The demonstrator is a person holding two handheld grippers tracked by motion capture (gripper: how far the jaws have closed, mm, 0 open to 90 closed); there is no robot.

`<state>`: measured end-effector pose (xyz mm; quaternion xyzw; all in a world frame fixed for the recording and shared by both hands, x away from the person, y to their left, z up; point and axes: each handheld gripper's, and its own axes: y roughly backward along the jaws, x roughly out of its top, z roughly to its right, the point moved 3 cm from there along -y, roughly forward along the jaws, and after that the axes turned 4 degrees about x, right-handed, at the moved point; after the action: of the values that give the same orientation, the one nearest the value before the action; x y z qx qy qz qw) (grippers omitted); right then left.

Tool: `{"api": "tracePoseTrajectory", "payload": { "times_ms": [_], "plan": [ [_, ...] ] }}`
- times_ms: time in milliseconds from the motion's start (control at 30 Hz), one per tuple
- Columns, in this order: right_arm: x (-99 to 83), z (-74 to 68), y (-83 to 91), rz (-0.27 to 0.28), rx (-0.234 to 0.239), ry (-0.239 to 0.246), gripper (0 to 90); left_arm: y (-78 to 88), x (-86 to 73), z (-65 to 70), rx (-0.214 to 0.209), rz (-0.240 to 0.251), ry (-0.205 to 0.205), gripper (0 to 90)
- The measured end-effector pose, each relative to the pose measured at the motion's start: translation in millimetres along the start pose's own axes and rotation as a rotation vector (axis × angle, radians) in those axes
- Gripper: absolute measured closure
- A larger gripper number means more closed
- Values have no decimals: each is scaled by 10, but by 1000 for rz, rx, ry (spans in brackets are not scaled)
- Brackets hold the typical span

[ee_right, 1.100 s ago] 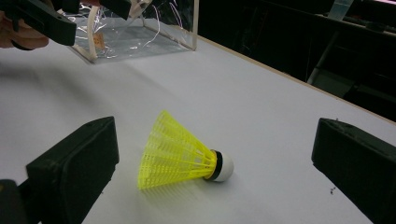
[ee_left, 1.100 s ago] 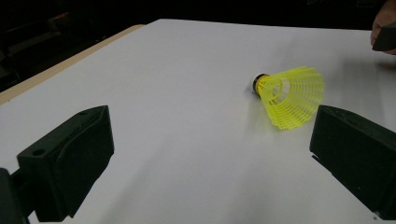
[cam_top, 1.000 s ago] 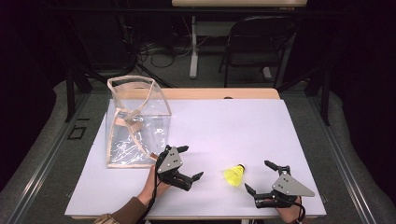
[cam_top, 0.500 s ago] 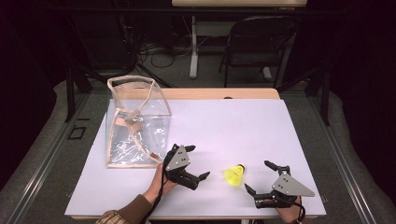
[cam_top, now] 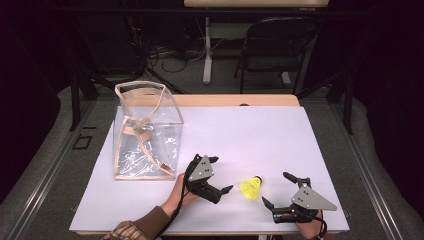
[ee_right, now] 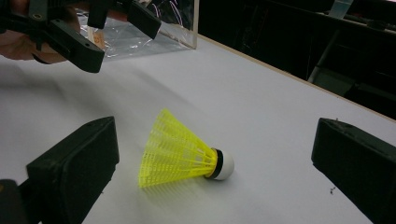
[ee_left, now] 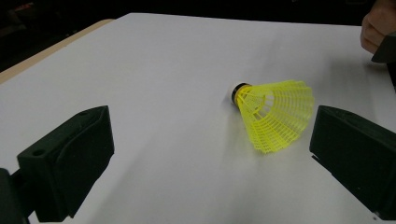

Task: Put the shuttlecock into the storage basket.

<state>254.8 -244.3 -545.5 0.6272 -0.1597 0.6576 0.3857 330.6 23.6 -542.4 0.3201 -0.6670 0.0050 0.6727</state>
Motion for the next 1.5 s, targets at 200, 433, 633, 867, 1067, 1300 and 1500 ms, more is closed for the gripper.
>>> {"api": "tracePoseTrajectory", "payload": {
  "times_ms": [200, 433, 633, 867, 1067, 1300, 1500],
  "plan": [
    [-2, 1, 1, 0, 1, -2, 3, -76, 28, 29, -6, -12, -13, 0],
    [-2, 2, 1, 0, 1, -2, 3, -170, 53, 61, -22, -34, -22, 7],
    [-3, 3, 1, -2, 2, -4, 3, -228, 59, 82, -29, -56, -32, 2],
    [-5, 4, -1, -4, 2, -5, 4, -281, 94, 136, -46, -59, -50, 87],
    [-6, 4, 2, -4, 3, -6, 4, -351, 85, 160, -43, -102, -63, 156],
    [-5, 4, 3, -3, 2, -6, 4, -424, 66, 182, -38, -153, -70, 226],
    [-6, 4, 2, -4, 2, -5, 5, -460, 74, 212, -48, -158, -79, 346]
  ]
}}
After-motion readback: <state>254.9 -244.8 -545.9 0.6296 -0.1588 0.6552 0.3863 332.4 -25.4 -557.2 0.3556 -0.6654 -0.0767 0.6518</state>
